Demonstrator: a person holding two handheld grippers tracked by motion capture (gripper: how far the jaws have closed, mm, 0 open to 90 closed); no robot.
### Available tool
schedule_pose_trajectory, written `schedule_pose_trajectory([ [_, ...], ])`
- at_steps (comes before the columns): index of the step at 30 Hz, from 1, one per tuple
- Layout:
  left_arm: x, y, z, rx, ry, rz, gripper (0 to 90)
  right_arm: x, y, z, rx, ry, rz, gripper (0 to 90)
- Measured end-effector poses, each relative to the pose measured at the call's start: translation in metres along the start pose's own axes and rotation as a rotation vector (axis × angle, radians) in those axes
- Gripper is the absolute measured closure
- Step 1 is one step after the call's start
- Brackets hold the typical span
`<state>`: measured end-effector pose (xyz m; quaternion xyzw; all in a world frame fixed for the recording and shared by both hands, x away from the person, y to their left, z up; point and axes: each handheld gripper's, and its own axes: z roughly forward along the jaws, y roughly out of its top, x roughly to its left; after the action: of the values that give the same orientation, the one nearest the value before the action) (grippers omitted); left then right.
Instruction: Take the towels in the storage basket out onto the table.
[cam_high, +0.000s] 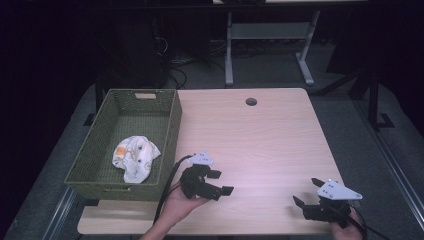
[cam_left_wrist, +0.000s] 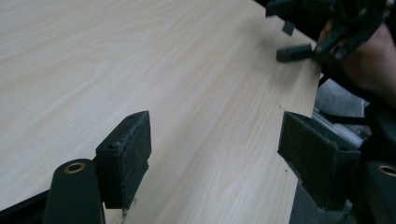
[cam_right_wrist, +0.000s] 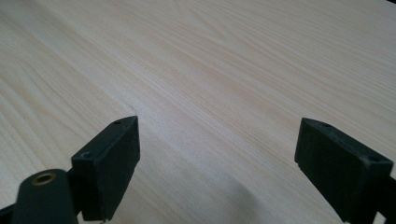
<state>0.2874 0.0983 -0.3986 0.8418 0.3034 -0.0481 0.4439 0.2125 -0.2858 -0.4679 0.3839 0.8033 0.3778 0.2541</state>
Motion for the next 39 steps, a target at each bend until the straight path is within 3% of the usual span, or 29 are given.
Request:
schedule_pose_trajectory([
  [5,0.001,0.029,-0.009,-0.001,-0.002,0.0,23.2,-0.001,0.0,-0.001,-0.002,0.001,-0.003,13.7],
  [10,0.002,0.042,-0.019,0.008,-0.023,-0.008,23.2,-0.001,0.0,-0.003,-0.003,-0.003,0.002,13.7],
  [14,0.011,0.053,-0.041,-0.016,-0.033,-0.041,23.1,-0.001,0.0,-0.003,-0.004,-0.002,-0.001,13.7],
  [17,0.015,0.057,-0.05,-0.025,-0.033,-0.044,23.1,-0.001,0.0,-0.003,-0.005,-0.002,-0.001,13.7],
  [20,0.024,0.063,-0.073,-0.051,-0.036,-0.074,23.1,-0.002,-0.001,-0.003,-0.005,-0.003,-0.002,13.7],
  [28,0.047,0.061,-0.108,-0.063,-0.023,-0.13,23.1,-0.002,-0.001,-0.003,-0.004,-0.002,-0.001,13.7],
  [39,0.074,0.046,-0.138,-0.065,-0.001,-0.211,23.6,-0.001,-0.001,-0.002,0.002,-0.001,0.001,13.7],
])
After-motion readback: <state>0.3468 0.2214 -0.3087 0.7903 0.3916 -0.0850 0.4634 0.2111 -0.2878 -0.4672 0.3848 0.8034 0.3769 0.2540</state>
